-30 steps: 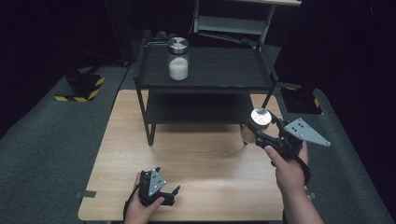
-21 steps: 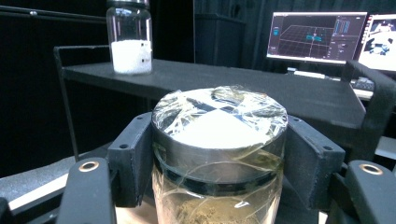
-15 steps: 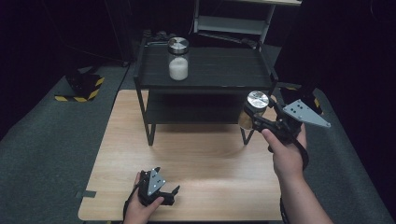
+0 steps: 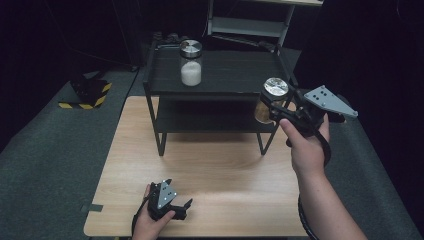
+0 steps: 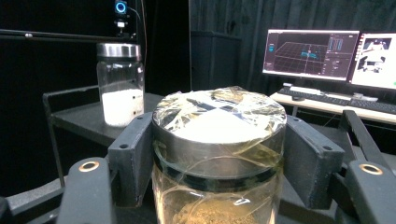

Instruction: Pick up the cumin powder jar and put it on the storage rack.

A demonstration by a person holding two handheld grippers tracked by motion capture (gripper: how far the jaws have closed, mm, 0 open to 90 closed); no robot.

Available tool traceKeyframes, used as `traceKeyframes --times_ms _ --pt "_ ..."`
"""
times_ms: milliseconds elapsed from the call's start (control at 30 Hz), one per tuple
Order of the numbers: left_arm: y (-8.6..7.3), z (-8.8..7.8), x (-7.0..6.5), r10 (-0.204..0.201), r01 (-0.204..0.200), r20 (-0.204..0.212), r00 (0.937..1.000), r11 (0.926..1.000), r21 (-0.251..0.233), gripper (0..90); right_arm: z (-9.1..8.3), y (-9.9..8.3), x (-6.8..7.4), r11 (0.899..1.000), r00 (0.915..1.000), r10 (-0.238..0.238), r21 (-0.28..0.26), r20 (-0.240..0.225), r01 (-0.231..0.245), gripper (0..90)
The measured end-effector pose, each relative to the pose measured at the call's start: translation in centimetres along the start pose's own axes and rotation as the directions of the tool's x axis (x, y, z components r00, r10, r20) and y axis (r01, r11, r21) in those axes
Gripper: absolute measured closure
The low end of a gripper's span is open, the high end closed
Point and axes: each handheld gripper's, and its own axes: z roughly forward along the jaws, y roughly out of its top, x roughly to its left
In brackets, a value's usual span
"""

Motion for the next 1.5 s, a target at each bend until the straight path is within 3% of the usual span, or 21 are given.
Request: traceKeyframes --times_ms 367,733,767,800,867,1500 --pt "-0.1 0.0 0.3 -0.011 0.011 0.007 0.9999 0.9999 -0.005 0.9 1.7 2.0 0.1 1.0 0.9999 0.005 -0.015 0.011 -0.004 33.1" --pt "-0.1 0.0 0.3 -0.014 0.014 0.012 0.9998 0.9999 -0.003 0.9 4.4 3.8 -0.1 1.0 0.9993 0.009 0.003 0.037 -0.01 33.1" --pt "0.1 -0.1 0.5 0.014 -0.014 0.006 0.9999 0.9999 0.006 0.8 4.7 3.9 -0.1 1.0 0.9992 0.006 0.007 0.04 -0.007 33.2" --pt "-0.1 -0.1 0.4 -0.014 0.014 0.014 0.9998 0.9999 -0.005 0.9 5.0 4.0 -0.1 1.0 0.999 0.004 0.01 0.044 -0.005 33.2" --pt "-0.1 -0.1 0.5 -0.018 0.018 0.016 0.9997 0.9998 -0.007 0.9 5.7 4.2 -0.2 1.0 0.9987 0.003 0.018 0.052 -0.004 33.2" --pt "-0.4 -0.2 0.7 -0.041 0.042 0.02 0.999 0.9989 -0.02 0.9 10.5 4.1 -0.8 0.998 0.9945 0.025 0.054 0.101 -0.031 33.3"
